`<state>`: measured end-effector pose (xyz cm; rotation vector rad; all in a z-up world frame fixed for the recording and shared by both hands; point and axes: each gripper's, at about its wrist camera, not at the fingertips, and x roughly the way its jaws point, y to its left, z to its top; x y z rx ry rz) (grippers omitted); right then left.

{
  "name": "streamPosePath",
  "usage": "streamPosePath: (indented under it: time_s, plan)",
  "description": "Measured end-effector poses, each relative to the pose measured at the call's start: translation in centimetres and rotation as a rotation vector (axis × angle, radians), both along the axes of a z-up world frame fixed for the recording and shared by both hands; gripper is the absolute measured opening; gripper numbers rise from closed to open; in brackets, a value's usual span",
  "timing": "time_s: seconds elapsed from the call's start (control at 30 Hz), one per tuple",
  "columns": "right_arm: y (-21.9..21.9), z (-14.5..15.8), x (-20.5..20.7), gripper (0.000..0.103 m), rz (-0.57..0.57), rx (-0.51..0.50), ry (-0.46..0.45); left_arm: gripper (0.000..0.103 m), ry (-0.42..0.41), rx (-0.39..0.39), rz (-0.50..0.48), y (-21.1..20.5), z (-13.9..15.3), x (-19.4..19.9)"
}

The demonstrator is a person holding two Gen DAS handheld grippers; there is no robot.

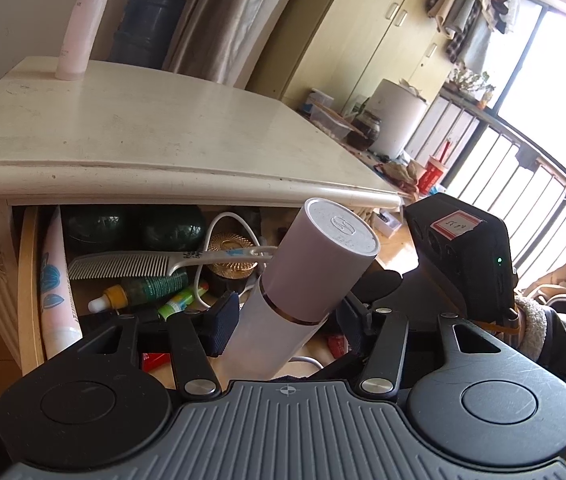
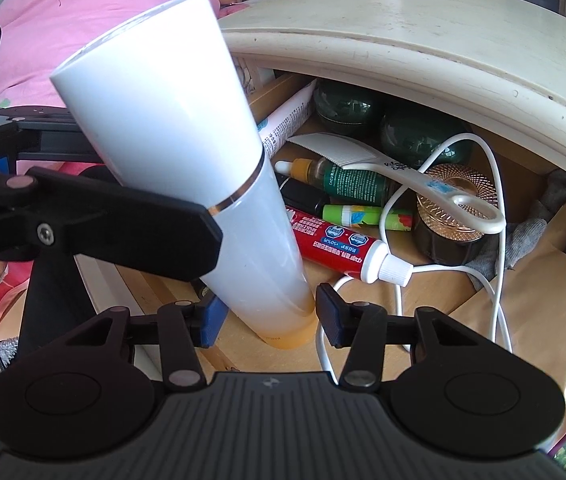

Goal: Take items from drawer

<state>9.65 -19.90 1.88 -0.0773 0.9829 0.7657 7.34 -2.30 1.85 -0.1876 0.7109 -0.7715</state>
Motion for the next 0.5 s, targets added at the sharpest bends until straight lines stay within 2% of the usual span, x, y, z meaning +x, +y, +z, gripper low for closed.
streamPosePath:
  time_s: [0.5]
  plan:
    - [-1.4, 1.2, -3.8, 0.048, -0.021, -0.007, -0.027, 0.054, -0.023, -0.010, 0.020, -0.1, 0.0, -0.4]
